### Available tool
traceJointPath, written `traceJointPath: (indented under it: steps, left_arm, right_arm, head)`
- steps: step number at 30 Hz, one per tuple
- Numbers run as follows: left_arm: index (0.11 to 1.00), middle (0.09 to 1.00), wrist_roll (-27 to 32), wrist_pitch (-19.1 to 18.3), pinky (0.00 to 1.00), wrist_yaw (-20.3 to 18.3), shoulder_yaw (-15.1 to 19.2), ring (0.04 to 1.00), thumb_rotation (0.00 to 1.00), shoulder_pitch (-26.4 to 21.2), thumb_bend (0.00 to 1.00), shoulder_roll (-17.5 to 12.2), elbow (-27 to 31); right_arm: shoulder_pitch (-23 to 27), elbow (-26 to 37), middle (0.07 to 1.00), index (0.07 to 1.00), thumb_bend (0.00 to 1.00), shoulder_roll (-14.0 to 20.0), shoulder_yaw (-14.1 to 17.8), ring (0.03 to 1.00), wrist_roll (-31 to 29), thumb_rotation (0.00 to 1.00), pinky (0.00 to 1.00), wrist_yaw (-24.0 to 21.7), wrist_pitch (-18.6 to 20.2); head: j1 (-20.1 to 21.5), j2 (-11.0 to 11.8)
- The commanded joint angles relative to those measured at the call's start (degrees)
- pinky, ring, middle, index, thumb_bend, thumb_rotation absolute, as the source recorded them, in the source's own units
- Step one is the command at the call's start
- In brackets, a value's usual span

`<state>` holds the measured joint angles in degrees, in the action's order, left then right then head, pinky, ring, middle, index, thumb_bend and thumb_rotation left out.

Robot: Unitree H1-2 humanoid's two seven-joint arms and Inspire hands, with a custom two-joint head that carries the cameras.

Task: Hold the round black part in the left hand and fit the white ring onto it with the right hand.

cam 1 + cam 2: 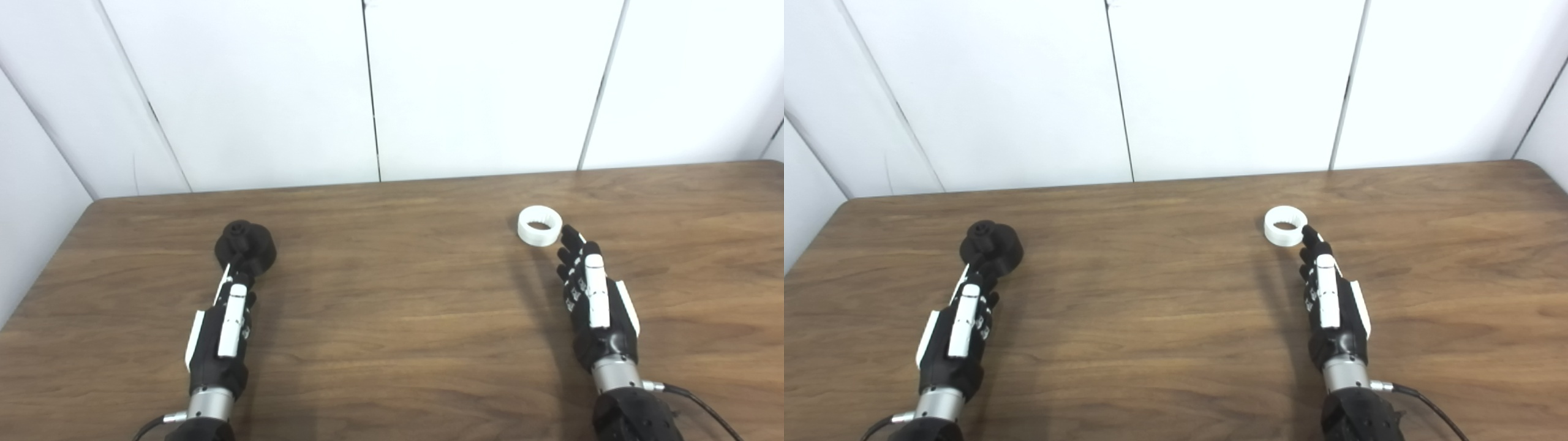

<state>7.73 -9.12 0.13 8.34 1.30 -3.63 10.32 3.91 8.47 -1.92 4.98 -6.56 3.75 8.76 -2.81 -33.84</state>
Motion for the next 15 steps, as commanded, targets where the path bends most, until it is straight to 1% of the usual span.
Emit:
traceJointPath:
  steps: [1,3,4,7,8,11,15]
  left_arm:
    - [1.000,1.000,-1.72,0.22,1.00,0.16,-0.54,1.000,0.78,-1.75,0.52,-1.40,1.82]
    - [1.000,1.000,-2.26,0.39,1.00,0.06,-0.54,1.000,0.75,-1.66,0.54,-1.65,1.80]
    - [1.000,1.000,-2.49,0.28,1.00,0.16,-0.49,1.000,0.71,-1.60,0.54,-1.68,1.92]
    - [1.000,1.000,-3.46,0.13,1.00,0.78,-0.32,1.000,0.67,-1.39,0.53,-1.59,2.52]
    - [1.000,1.000,-3.72,0.21,1.00,0.91,-0.26,1.000,0.63,-1.34,0.52,-1.54,2.64]
    - [0.997,0.988,-5.41,-0.24,1.00,1.64,-0.26,0.999,0.63,-1.16,0.57,-1.59,3.23]
    - [1.000,0.999,-5.05,-0.55,1.00,1.39,0.06,1.000,0.61,-1.13,0.58,-2.08,3.51]
  right_arm:
    - [2.18,1.63,0.958,0.923,0.41,-0.03,-0.05,0.973,-0.39,1.00,1.00,-0.37,-1.42]
    - [2.17,1.50,0.960,0.925,0.41,-0.04,-0.17,0.974,-0.19,1.00,1.00,-0.42,-1.59]
    - [2.15,1.40,0.960,0.923,0.41,-0.10,-0.17,0.975,-0.21,1.00,1.00,-0.40,-1.68]
    - [2.12,1.37,0.958,0.918,0.42,-0.26,-0.18,0.972,-0.18,1.00,1.00,-0.28,-1.57]
    - [2.10,1.39,0.960,0.918,0.42,-0.24,-0.21,0.973,-0.13,1.00,1.00,-0.27,-1.52]
    - [2.21,1.30,0.961,0.918,0.42,-0.18,-0.18,0.976,-0.28,1.00,1.00,-0.39,-1.65]
    - [2.33,1.21,0.959,0.917,0.42,0.00,-0.31,0.975,0.21,1.00,1.00,-0.32,-1.61]
  head:
    - [-0.12,-0.01]
    - [-0.08,0.06]
    - [-0.12,0.08]
    - [-0.21,0.08]
    - [-0.26,0.10]
    - [-0.16,0.10]
    - [-0.14,0.15]
